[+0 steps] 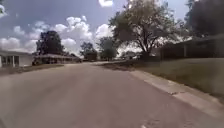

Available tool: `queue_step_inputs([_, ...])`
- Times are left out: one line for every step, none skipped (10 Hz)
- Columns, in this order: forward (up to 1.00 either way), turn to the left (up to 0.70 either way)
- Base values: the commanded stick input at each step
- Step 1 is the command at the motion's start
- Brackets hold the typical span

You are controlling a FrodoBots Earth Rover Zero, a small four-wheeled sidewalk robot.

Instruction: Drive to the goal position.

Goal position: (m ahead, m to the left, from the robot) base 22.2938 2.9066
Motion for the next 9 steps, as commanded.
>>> queue_step_inputs([0.7, 0.0])
queue_step_inputs([0.7, 0.0])
queue_step_inputs([0.7, 0.0])
queue_step_inputs([0.7, 0.0])
queue_step_inputs([0.7, 0.0])
queue_step_inputs([0.7, 0.0])
queue_step_inputs([0.7, 0.0])
queue_step_inputs([0.7, 0.0])
queue_step_inputs([0.7, 0.0])
